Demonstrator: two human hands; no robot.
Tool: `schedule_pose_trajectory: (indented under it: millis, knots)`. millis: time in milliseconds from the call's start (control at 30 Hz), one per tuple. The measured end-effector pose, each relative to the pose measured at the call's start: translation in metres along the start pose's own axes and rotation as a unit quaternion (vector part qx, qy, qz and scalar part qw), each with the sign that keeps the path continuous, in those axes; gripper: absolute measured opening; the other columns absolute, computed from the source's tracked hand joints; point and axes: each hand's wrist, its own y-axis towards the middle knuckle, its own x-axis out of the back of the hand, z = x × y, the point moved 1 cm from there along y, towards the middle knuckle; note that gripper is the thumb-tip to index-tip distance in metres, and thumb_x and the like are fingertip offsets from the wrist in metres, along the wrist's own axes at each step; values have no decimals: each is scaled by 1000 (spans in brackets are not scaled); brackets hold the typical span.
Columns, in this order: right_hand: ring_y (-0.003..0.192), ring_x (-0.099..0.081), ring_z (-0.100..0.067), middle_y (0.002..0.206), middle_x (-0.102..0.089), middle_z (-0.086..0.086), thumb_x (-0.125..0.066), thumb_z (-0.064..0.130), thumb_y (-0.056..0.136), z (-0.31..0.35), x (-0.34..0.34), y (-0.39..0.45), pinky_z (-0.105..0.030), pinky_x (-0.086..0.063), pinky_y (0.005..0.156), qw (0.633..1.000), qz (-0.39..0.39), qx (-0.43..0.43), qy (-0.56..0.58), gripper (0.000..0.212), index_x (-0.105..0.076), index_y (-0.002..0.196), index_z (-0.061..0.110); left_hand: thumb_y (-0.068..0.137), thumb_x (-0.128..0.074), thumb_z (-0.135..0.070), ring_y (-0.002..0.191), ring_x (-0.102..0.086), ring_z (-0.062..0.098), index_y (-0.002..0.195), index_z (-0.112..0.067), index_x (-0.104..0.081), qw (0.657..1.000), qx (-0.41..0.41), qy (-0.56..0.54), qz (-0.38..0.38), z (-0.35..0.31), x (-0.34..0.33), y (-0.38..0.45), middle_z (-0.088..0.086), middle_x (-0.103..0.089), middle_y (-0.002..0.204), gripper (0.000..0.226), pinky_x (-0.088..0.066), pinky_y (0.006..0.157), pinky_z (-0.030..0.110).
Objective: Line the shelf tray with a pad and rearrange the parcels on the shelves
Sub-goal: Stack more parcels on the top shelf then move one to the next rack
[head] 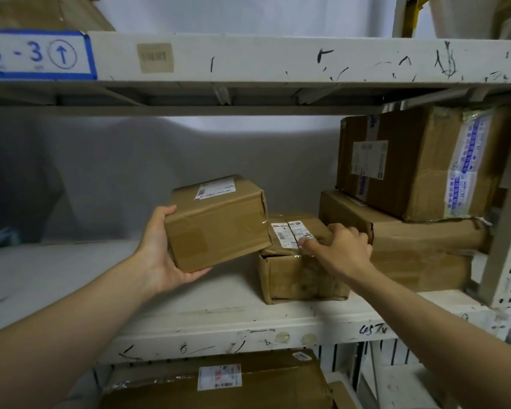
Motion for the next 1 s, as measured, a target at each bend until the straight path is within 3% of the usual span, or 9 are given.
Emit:
schedule_pose_trajectory:
  millis: [100,167,200,333,467,633,733,833,1000]
  knots:
    - [125,-50,-35,133,-59,-12,-63,80,63,2,-2,-2,-54,-45,103,996,9,-22,90,94,-61,128,13,82,-56,-58,105,-65,37,113,-25,-67,1000,-1,-20,-3,-2,14,-1,13,-71,112,46,-51,91,55]
    - [112,-57,-33,119,-64,-11,-58,85,43,0,-8,-2,-54,-51,96,991,13,-51,120,93,-66,107,18,82,-56,-58,107,-65,37,114,-25,-67,1000,-4,-29,-2,-3,22,-2,13,-70,115,47,-49,95,56]
    - [110,-57,-32,115,-63,-9,-61,83,43,-1,-11,-3,-52,-51,96,988,32,-72,135,90,-65,104,18,83,-55,-58,108,-64,37,112,-25,-67,999,-7,-33,0,-4,24,-3,13,-70,115,46,-47,97,57]
    - [108,-48,-27,121,-54,-8,-77,49,81,-7,-21,-1,-39,-43,93,951,114,-160,239,72,-53,131,5,84,-55,-57,104,-65,37,104,-23,-68,999,-14,-50,15,-7,27,-5,13,-72,110,42,-48,94,57]
    - [110,-42,-26,122,-47,-6,-73,46,85,-9,-23,-1,-39,-36,92,935,154,-167,273,69,-49,140,13,83,-54,-59,107,-64,40,107,-23,-68,997,-8,-71,30,0,23,-2,14,-72,113,45,-42,101,63]
    - [110,-43,-25,123,-48,-5,-67,45,87,-8,-30,-1,-38,-34,90,934,176,-142,278,45,-56,124,23,86,-48,-63,107,-60,41,112,-24,-66,995,-3,-100,26,17,8,4,15,-70,112,51,-15,111,74]
    - [112,-44,-25,125,-50,-6,-64,44,88,-8,-30,1,-38,-34,91,931,180,-146,283,25,-61,104,24,87,-46,-64,109,-57,40,109,-22,-64,992,-7,-126,29,26,-1,8,14,-69,111,51,-8,112,75]
    - [113,-46,-26,124,-52,-5,-62,45,88,-9,-31,-1,-37,-34,94,927,192,-140,292,14,-59,88,31,85,-47,-66,117,-57,43,118,-23,-64,989,-3,-142,43,31,-8,10,15,-69,117,57,-11,109,78]
    - [114,-50,-27,118,-56,-1,-65,56,82,-8,-40,-8,-50,-40,108,918,176,-141,327,26,-62,97,35,85,-48,-64,108,-65,43,116,-22,-69,987,-15,-150,64,30,-9,8,15,-76,106,56,-29,103,76]
